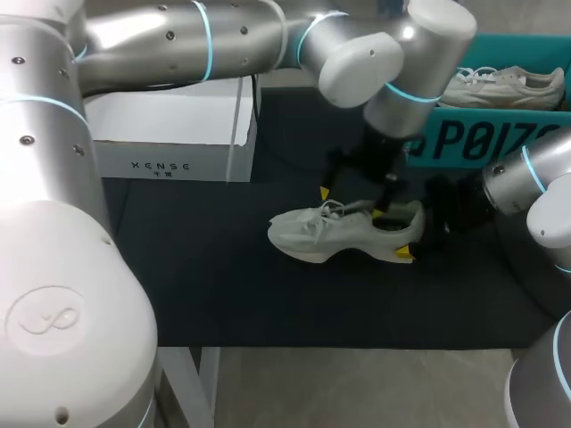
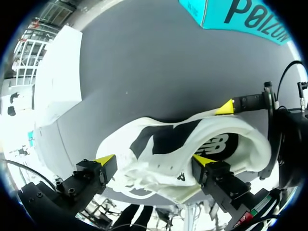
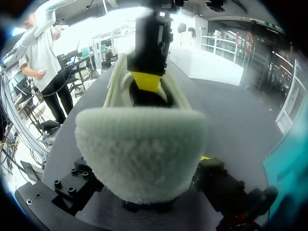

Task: Take the shoe out of the shoebox, open the shoe tongue, remove and reinsert the insole, then place the shoe into the shoebox

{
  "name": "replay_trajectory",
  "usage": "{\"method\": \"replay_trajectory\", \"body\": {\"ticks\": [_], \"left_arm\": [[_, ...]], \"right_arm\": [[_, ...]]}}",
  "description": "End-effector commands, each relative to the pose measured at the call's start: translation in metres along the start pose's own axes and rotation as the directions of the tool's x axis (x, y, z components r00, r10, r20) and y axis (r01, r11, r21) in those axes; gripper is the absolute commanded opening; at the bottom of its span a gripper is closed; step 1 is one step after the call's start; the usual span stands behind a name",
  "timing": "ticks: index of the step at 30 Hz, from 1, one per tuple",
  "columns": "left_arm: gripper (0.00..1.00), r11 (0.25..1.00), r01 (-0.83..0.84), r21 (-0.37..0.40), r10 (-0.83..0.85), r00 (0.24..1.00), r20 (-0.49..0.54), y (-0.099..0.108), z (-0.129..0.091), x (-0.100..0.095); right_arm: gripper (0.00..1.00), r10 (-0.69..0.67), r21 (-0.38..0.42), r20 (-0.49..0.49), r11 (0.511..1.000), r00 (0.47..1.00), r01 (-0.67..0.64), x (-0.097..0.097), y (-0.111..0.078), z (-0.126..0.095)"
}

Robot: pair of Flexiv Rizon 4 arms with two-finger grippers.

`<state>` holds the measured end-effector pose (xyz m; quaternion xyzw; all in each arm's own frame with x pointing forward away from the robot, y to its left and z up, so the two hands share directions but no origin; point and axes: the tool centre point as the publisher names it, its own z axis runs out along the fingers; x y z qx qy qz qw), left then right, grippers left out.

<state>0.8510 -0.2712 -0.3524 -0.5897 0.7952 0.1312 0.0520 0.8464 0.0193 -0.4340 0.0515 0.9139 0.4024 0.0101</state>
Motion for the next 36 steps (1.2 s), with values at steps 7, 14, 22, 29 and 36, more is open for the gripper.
{"method": "replay_trajectory", "body": {"ticks": [7,14,22,29,36], "left_arm": [[0.42,0.997,0.054,-0.062,-0.061,0.992,-0.108,0.011,-0.005,-0.016],[0.0,0.993,0.078,-0.084,-0.091,0.981,-0.171,0.011,-0.008,-0.01],[0.0,0.989,0.03,-0.142,-0.069,0.958,-0.278,0.022,-0.011,-0.006],[0.0,0.991,0.073,-0.11,-0.099,0.962,-0.255,0.033,-0.014,-0.032],[0.0,0.99,0.116,-0.082,-0.13,0.969,-0.209,0.042,-0.008,-0.06]], "right_arm": [[0.0,0.001,0.003,0.0,1.0,1.0,-0.001,-0.003,-0.004,0.006],[0.0,0.001,0.003,0.0,1.0,1.0,-0.001,-0.003,-0.004,0.006],[0.0,0.001,0.003,0.0,1.0,1.0,-0.001,-0.003,-0.004,0.006],[0.0,0.001,0.003,0.0,1.0,1.0,-0.001,-0.003,-0.004,0.006],[0.0,0.001,0.003,0.0,1.0,1.0,-0.001,-0.003,-0.004,0.006]]}}
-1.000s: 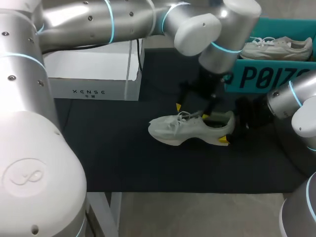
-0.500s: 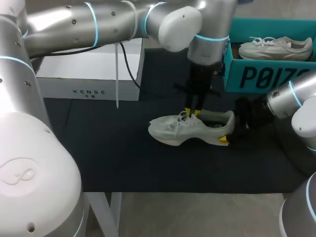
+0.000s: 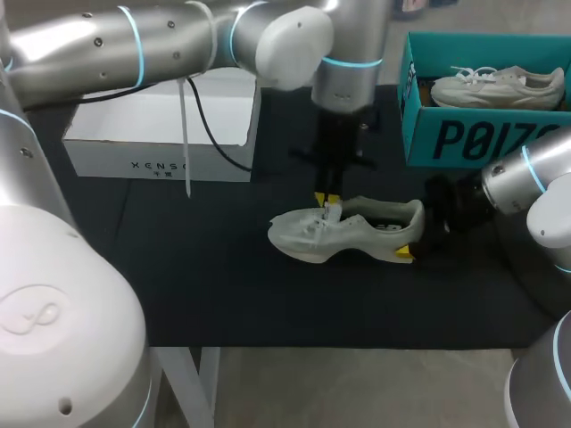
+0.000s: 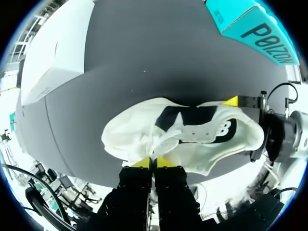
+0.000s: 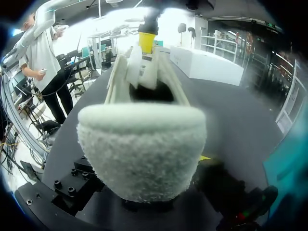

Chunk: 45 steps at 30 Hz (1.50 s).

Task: Take the shoe out of the shoebox, open the shoe tongue, remove and reinsert the insole, then place the shoe into the shoebox

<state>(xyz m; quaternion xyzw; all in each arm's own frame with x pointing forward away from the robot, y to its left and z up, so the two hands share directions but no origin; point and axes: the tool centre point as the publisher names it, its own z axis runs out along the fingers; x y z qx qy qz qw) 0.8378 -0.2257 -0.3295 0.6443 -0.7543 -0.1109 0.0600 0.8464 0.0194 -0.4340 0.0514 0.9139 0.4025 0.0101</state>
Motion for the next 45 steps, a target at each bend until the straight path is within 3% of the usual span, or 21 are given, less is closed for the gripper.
{"method": "replay_trajectory", "body": {"ticks": [1,10,17,30,32,33,34,37,42,44,45], "left_arm": [[0.0,0.999,0.018,0.051,-0.019,1.0,0.006,0.012,0.0,-0.021],[0.0,0.99,0.083,0.113,-0.084,0.996,0.001,0.02,-0.005,-0.055],[0.0,0.981,0.13,0.144,-0.133,0.991,0.012,0.023,-0.008,-0.071],[0.0,0.98,0.173,0.1,-0.182,0.98,0.079,0.02,0.047,-0.081],[0.31,0.981,0.17,0.095,-0.177,0.981,0.075,0.019,0.051,-0.081],[0.54,0.981,0.169,0.091,-0.176,0.981,0.079,0.018,0.053,-0.081],[0.6,0.982,0.168,0.09,-0.175,0.981,0.08,0.018,0.054,-0.08],[1.0,0.983,0.164,0.077,-0.171,0.981,0.092,0.017,0.055,-0.079],[1.0,0.986,0.115,0.119,-0.126,0.988,0.089,0.015,0.035,-0.083],[1.0,0.989,0.019,0.149,-0.03,0.997,0.071,0.012,0.017,-0.084],[1.0,0.981,-0.148,0.126,0.147,0.989,0.019,0.01,0.003,-0.084]], "right_arm": [[0.0,0.001,0.003,0.0,1.0,1.0,-0.001,-0.003,-0.004,0.006],[0.0,0.001,0.003,0.0,1.0,1.0,-0.001,-0.003,-0.004,0.006],[0.0,0.001,0.003,0.0,1.0,1.0,-0.001,-0.003,-0.004,0.006],[0.0,0.001,0.003,0.0,1.0,1.0,-0.001,-0.003,-0.004,0.006],[0.0,0.001,0.003,0.0,1.0,1.0,-0.001,-0.003,-0.004,0.006],[0.0,0.001,0.003,0.0,1.0,1.0,-0.001,-0.003,-0.004,0.006],[0.0,0.001,0.003,0.0,1.0,1.0,-0.001,-0.003,-0.004,0.006],[0.0,0.001,0.003,0.0,1.0,1.0,-0.001,-0.003,-0.004,0.006],[0.0,0.001,0.003,0.0,1.0,1.0,-0.001,-0.003,-0.004,0.006],[0.0,0.001,0.003,0.0,1.0,1.0,-0.001,-0.003,-0.004,0.006],[0.0,0.001,0.003,0.0,1.0,1.0,-0.001,-0.003,-0.004,0.006]]}}
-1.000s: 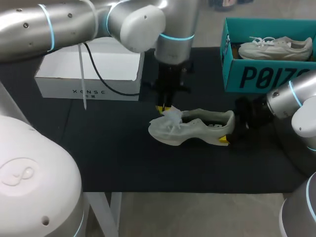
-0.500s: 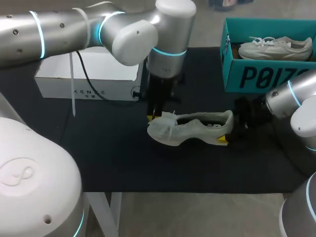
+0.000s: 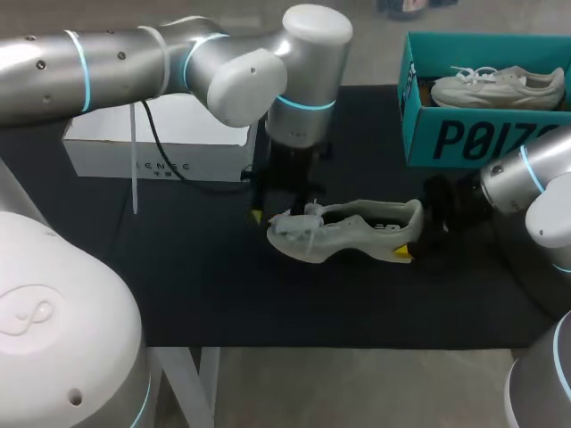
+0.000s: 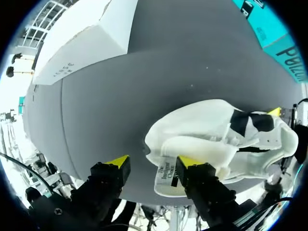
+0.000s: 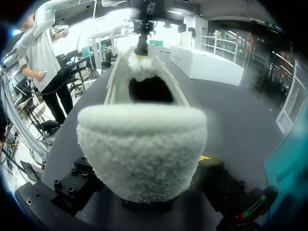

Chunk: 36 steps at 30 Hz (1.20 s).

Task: Take the shoe out of the shoebox, open the shoe tongue, remove and reinsert the insole, then place the shoe into the shoebox

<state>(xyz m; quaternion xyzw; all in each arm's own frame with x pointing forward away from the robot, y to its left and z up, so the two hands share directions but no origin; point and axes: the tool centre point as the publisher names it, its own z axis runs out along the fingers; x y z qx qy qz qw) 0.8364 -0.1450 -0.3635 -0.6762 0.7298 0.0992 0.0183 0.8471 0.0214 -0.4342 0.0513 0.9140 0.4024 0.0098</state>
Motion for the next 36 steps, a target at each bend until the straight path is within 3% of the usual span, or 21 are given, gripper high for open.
{"method": "replay_trajectory", "body": {"ticks": [1,2,4,5,6,15,17,22,23,25,30,36], "left_arm": [[1.0,0.935,-0.355,0.007,0.352,0.927,-0.131,0.0,-0.043,-0.01],[1.0,0.842,-0.539,-0.019,0.534,0.839,-0.104,0.004,-0.052,-0.007],[1.0,0.552,-0.834,0.011,0.83,0.548,-0.103,0.017,-0.067,-0.008],[1.0,0.431,-0.901,0.054,0.902,0.429,-0.047,0.021,-0.071,-0.011],[1.0,0.322,-0.947,0.012,0.947,0.322,-0.013,0.023,-0.076,-0.016],[1.0,0.322,-0.947,0.012,0.947,0.322,-0.013,0.023,-0.076,-0.016],[1.0,0.256,-0.965,0.061,0.964,0.259,0.064,0.023,-0.088,-0.002],[1.0,0.097,-0.994,0.05,0.973,0.105,0.205,0.022,-0.13,0.032],[0.8,0.073,-0.997,0.039,0.972,0.079,0.22,0.023,-0.139,0.036],[0.0,0.032,-0.999,0.014,0.966,0.034,0.255,0.023,-0.154,0.045],[0.0,-0.054,-0.999,-0.004,0.958,-0.053,0.281,0.022,-0.165,0.058],[0.0,-0.085,-0.992,0.092,0.969,-0.061,0.24,0.016,-0.151,0.063]], "right_arm": [[0.0,0.001,0.002,0.0,1.0,1.0,-0.001,-0.002,-0.005,0.004],[0.0,0.001,0.002,0.0,1.0,1.0,-0.001,-0.002,-0.005,0.004],[0.0,0.001,0.002,0.0,1.0,1.0,-0.001,-0.002,-0.005,0.004],[0.0,0.001,0.002,0.0,1.0,1.0,-0.001,-0.002,-0.005,0.004],[0.0,0.001,0.002,0.0,1.0,1.0,-0.001,-0.002,-0.005,0.004],[0.0,0.001,0.002,0.0,1.0,1.0,-0.001,-0.002,-0.005,0.004],[0.0,0.001,0.002,0.0,1.0,1.0,-0.001,-0.002,-0.005,0.004],[0.0,0.001,0.002,0.0,1.0,1.0,-0.001,-0.002,-0.005,0.004],[0.0,0.001,0.002,0.0,1.0,1.0,-0.001,-0.002,-0.005,0.004],[0.0,0.001,0.002,0.0,1.0,1.0,-0.001,-0.002,-0.005,0.004],[0.0,0.001,0.002,0.0,1.0,1.0,-0.001,-0.002,-0.005,0.004],[0.0,0.001,0.002,0.0,1.0,1.0,-0.001,-0.002,-0.005,0.004]]}}
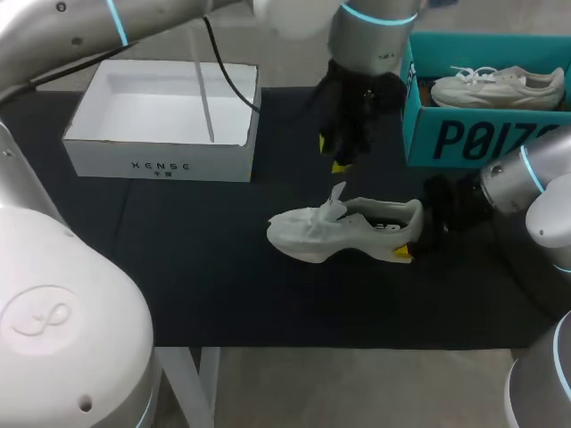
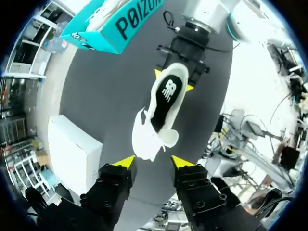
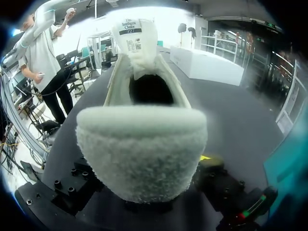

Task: Take the shoe out of the shoebox, open the shoe tongue, remove and reinsert the insole, then place the shoe into the shoebox

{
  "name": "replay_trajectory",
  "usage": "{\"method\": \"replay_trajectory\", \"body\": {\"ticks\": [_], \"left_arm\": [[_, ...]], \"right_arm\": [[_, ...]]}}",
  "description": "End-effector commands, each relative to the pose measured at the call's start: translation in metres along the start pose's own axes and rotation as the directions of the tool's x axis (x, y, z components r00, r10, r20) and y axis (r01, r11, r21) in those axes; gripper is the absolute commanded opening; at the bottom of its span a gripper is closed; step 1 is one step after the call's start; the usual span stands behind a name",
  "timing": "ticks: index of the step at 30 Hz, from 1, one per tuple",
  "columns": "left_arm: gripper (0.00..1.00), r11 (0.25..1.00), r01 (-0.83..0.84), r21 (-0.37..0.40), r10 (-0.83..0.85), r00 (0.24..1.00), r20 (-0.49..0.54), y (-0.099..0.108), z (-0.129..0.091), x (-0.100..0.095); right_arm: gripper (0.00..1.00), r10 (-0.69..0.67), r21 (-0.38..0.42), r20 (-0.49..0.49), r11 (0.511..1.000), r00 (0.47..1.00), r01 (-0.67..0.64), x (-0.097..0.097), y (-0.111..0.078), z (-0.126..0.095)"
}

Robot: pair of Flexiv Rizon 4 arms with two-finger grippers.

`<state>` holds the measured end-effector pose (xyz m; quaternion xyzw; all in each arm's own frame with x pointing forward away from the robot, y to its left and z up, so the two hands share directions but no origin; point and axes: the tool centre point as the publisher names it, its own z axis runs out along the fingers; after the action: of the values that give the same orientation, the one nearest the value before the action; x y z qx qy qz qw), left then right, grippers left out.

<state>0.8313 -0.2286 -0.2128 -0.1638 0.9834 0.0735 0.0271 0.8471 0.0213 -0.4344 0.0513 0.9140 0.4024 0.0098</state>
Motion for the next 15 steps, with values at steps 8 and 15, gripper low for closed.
{"method": "replay_trajectory", "body": {"ticks": [8,15], "left_arm": [[0.0,0.871,-0.415,0.263,0.39,0.909,0.145,-0.0006,0.014,0.0063],[0.0,0.822,-0.455,0.342,0.453,0.887,0.092,-0.0095,0.0173,0.0097]], "right_arm": [[0.0,0.001,0.002,0.0,1.0,1.0,-0.001,-0.002,-0.0047,0.0043],[0.0,0.001,0.002,0.0,1.0,1.0,-0.001,-0.002,-0.0047,0.0043]]}}
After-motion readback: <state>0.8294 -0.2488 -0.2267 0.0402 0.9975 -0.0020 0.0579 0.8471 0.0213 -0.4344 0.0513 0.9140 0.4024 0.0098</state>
